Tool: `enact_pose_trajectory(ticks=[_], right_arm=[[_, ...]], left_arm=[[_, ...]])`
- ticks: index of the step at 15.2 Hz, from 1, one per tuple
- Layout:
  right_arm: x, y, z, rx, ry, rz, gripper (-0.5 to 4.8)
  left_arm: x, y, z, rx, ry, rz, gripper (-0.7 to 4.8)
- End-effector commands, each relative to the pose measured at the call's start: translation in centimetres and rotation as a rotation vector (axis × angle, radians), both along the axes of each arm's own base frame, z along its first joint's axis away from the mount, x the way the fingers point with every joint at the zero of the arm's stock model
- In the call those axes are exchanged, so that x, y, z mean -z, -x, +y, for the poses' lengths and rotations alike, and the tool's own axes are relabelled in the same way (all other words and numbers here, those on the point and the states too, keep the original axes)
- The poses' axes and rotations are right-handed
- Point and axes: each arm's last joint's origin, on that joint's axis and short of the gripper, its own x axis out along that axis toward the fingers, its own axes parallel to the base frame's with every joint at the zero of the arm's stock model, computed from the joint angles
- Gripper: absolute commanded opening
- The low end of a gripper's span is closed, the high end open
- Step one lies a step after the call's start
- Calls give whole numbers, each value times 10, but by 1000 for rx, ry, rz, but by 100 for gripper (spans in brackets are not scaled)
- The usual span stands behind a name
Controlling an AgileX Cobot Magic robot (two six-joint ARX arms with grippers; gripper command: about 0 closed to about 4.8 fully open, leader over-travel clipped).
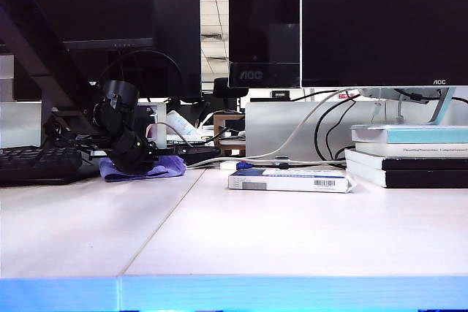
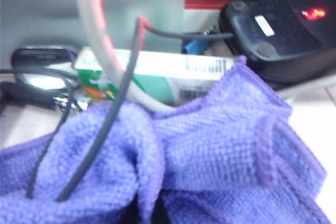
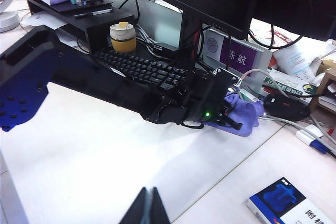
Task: Wipe the table from front to back using the rag.
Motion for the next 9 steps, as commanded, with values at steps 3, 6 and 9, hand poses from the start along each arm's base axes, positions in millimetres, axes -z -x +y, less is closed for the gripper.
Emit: enact_pose_trajectory(ticks=[3,6,9], right_arm=[[-3,1,0,-3,-14,-12,-1],[-4,1,0,-3,-14,-12,-1],[-4,1,0,-3,-14,-12,-1]], left_arm=[[2,8,-3,26,7,140,-6],[-10,10,-2,13,32,155,-6],[-9,12,-1,4,40,177,-6]])
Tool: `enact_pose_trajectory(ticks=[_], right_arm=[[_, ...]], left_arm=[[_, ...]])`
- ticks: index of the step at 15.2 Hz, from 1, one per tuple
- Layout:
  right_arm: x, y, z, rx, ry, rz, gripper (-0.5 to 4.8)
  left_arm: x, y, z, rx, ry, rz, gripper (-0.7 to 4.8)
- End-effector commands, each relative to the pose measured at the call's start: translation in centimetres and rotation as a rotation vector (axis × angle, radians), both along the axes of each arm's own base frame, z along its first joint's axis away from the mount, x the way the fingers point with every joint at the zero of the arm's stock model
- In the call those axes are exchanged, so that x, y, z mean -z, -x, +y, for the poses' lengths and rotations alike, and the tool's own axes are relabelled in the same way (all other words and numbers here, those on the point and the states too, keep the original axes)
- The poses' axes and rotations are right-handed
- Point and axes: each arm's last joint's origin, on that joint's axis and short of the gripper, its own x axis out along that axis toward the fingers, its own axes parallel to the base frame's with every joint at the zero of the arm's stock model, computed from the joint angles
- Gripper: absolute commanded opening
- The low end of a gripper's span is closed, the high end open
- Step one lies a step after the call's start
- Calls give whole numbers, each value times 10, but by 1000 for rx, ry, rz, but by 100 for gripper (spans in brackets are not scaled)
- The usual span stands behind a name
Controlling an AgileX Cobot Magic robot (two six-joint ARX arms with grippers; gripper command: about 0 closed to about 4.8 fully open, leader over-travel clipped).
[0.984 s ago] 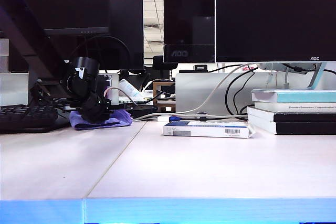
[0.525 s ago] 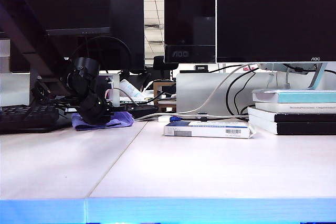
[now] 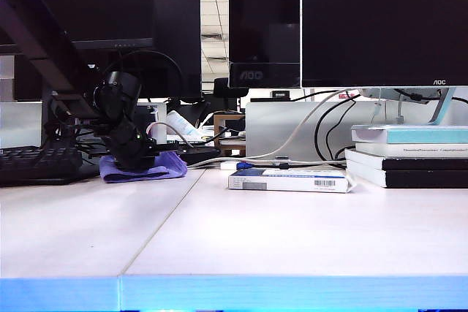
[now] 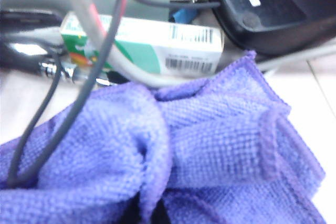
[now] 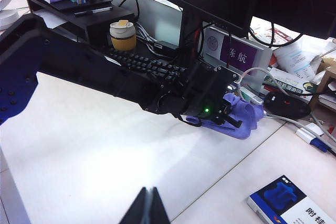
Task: Wipe the table from front to back using the rag.
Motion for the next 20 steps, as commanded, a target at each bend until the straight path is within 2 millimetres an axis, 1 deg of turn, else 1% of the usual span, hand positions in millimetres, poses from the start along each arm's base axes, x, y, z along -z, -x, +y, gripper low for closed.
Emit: enact_pose_trajectory(ticks=[1,2,4,5,7,8,9,10,11,12,13,14,15,16,17,18,20], right_arm=[[-4,1,0,-1,-19,-17,-1],[-4,1,0,-1,-19,-17,-1],[-4,1,0,-1,-19,-17,-1],[-4,1,0,-1,-19,-17,-1],[-4,1,0,-1,-19,-17,-1],[-4,1,0,-1,-19,-17,-1],[-4,1,0,-1,-19,-17,-1],[-4,1,0,-1,-19,-17,-1],[-4,1,0,-1,-19,-17,-1],[-4,1,0,-1,-19,-17,-1],[-4,1,0,-1,-19,-17,-1],[-4,1,0,-1,-19,-17,-1],[-4,1,0,-1,-19,-17,-1],[-4,1,0,-1,-19,-17,-1],[-4,1,0,-1,-19,-17,-1],[-4,1,0,-1,-19,-17,-1],[-4,1,0,-1,-19,-17,-1]], left_arm=[[2,4,0,-1,10,54,-6],[2,4,-1,-5,18,57,-6],[-5,7,-3,-3,19,45,-6],[-6,12,-2,-9,23,10,-6],[4,27,1,-6,26,-20,-6],[10,33,2,-6,21,2,-6],[15,44,4,-6,15,30,-6],[13,49,5,0,17,39,-6],[11,61,8,-1,18,59,-6],[11,68,9,5,17,74,-6],[15,95,15,5,6,127,-6],[16,106,16,31,17,152,-6],[18,110,16,36,19,161,-6],[24,129,20,36,11,200,-6],[25,133,21,37,10,210,-6],[25,143,23,45,-1,222,-6],[20,155,25,62,9,230,-6]])
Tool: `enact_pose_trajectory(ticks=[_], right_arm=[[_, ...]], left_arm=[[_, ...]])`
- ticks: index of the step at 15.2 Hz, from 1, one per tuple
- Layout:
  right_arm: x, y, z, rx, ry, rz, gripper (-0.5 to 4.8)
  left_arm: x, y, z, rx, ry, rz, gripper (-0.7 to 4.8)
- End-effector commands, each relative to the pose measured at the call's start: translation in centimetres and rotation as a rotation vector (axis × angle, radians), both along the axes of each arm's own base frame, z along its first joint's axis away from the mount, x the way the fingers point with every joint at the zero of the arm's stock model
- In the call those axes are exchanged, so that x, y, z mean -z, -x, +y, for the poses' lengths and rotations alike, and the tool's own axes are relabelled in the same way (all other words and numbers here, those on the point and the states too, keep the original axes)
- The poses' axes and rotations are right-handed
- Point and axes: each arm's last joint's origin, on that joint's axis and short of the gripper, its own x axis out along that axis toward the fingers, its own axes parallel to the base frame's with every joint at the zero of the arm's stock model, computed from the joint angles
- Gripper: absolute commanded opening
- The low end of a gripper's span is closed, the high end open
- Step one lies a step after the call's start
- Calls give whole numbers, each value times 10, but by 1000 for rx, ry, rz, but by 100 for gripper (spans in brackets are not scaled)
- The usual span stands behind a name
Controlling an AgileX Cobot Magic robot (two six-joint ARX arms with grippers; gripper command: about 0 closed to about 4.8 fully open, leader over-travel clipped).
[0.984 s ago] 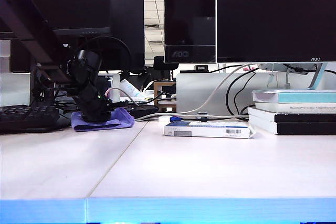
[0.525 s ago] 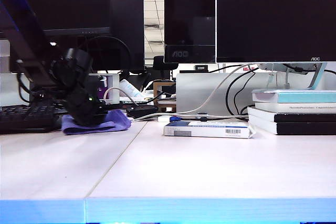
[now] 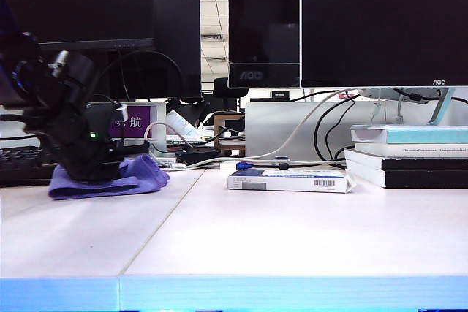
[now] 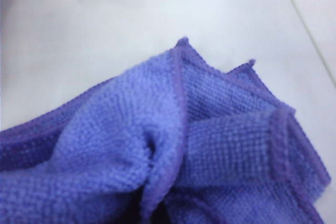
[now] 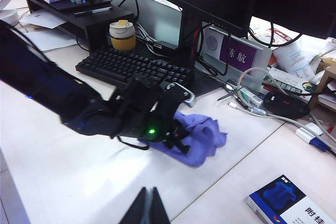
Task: Wipe the table from front to back using the rag.
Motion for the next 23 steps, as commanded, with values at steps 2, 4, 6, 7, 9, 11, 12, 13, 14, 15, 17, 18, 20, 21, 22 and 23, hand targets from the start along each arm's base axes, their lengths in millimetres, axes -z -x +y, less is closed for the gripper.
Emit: enact_pose_trajectory(ticks=[2,4,6,7,9,11,12,13,14,15,17,18,20,21,22,23], right_arm=[[-4,1,0,-2,-19,-17,-1],[-4,1,0,-2,-19,-17,-1],[-4,1,0,-2,-19,-17,-1],[-4,1,0,-2,-19,-17,-1],[-4,1,0,-2,-19,-17,-1],[-4,1,0,-2,-19,-16,-1],[-4,1,0,-2,-19,-16,-1],[-4,1,0,-2,-19,-17,-1],[-4,1,0,-2,-19,-16,-1],[-4,1,0,-2,-19,-16,-1],[-4,1,0,-2,-19,-16,-1],[-4,1,0,-2,-19,-17,-1],[-4,1,0,-2,-19,-16,-1],[-4,1,0,-2,-19,-17,-1],[-4,1,0,-2,-19,-16,-1],[-4,1,0,-2,-19,-17,-1]], left_arm=[[11,40,4,49,-10,161,-6],[12,66,4,80,-43,214,-6],[10,89,-3,122,-65,224,-6],[11,93,-3,125,-67,231,-6],[15,106,-1,130,-72,256,-6],[19,118,2,131,-76,278,-6],[20,124,4,131,-77,286,-6],[21,131,6,129,-76,291,-6],[20,138,8,127,-74,295,-6],[20,142,9,127,-74,298,-6],[21,153,13,126,-83,335,-6],[20,156,14,127,-86,353,-6],[20,162,15,133,-85,370,-6],[20,165,15,133,-86,374,-6],[20,172,17,135,-87,376,-6],[20,175,16,141,-89,376,-6]])
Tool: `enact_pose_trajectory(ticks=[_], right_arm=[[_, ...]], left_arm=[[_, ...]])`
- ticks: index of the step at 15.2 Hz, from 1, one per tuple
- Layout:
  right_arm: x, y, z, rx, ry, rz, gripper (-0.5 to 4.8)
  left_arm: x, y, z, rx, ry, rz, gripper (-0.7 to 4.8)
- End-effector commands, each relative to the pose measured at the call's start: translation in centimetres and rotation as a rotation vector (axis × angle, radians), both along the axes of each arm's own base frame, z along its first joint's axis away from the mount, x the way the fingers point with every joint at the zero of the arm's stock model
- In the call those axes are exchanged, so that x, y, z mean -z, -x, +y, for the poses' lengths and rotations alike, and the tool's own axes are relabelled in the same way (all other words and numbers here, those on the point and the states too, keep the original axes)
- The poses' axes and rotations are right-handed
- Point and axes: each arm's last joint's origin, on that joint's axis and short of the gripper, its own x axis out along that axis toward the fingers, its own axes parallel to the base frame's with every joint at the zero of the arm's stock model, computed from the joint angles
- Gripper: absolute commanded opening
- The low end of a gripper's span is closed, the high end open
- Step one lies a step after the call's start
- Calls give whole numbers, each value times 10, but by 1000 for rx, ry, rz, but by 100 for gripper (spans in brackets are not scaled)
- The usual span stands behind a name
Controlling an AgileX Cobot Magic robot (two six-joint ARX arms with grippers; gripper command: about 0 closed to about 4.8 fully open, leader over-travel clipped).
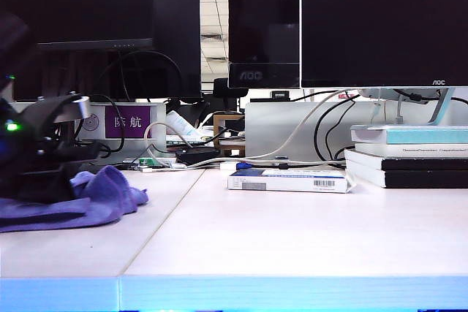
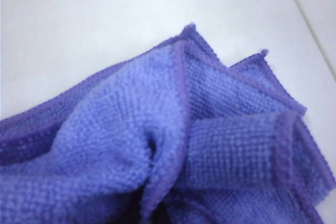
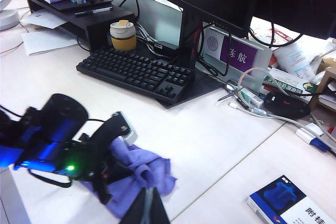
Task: Wipe the table from front to back using the rag.
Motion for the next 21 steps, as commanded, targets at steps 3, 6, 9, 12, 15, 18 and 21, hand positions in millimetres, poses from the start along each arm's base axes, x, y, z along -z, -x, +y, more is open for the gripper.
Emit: enact_pose_trajectory(ticks=[3,6,9,12,15,18,21], right_arm=[[-4,1,0,-1,-19,-17,-1],[-4,1,0,-1,-19,-16,-1],[-4,1,0,-1,-19,-16,-1],[-4,1,0,-1,-19,-16,-1],[-4,1,0,-1,-19,-16,-1],[-4,1,0,-1,-19,-16,-1],[-4,1,0,-1,-19,-16,-1]], left_arm=[[23,43,8,10,-55,230,-6],[30,65,15,9,-70,282,-6],[28,76,17,19,-29,326,-6],[28,79,17,23,-9,359,-6],[24,84,18,24,1,368,-6],[22,91,20,7,3,405,-6],[19,103,24,-6,15,411,-6]])
